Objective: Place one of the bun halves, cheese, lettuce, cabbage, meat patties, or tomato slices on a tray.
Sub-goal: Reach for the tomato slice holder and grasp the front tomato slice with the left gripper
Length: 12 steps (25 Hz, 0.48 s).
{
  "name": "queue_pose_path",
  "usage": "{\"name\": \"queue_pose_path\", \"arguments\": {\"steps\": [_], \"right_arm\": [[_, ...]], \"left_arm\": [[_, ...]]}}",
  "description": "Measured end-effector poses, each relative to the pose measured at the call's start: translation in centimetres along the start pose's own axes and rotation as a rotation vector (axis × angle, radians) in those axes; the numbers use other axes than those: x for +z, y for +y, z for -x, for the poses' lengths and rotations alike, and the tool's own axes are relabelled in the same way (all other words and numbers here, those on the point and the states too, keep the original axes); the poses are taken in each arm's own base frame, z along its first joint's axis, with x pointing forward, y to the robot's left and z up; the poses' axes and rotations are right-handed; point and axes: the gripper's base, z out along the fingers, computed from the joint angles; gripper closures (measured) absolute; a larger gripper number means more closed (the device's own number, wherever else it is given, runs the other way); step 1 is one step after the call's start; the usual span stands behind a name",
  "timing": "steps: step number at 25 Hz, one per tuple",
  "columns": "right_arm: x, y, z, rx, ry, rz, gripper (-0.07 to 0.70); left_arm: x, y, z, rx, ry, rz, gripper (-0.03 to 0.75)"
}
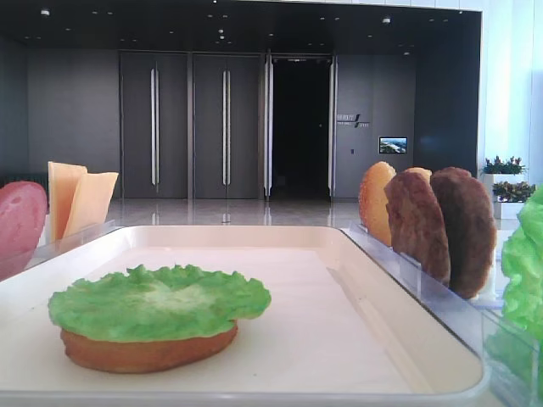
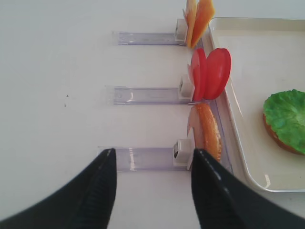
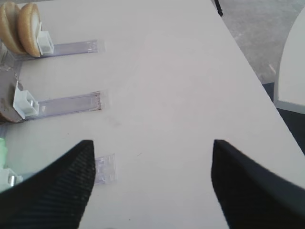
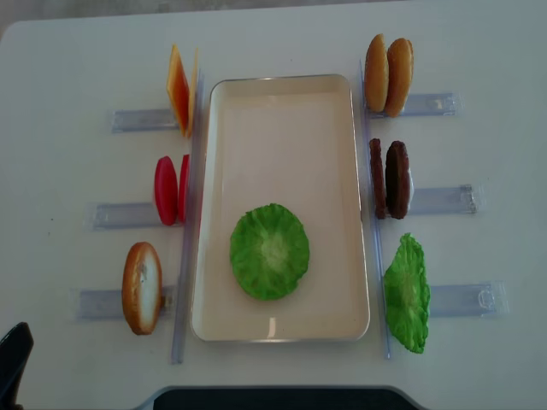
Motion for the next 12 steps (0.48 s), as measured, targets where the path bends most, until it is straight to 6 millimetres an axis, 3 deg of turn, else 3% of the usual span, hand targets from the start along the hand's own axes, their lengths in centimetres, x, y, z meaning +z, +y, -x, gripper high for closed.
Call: {"name": "queue_pose_path", "arguments": {"steps": [12], "right_arm": [[0.0,0.0,0.0,0.001,0.0,0.0,0.116]], "left_arm": [[0.0,0.0,0.0,0.0,0.0,0.0,0.325]]}}
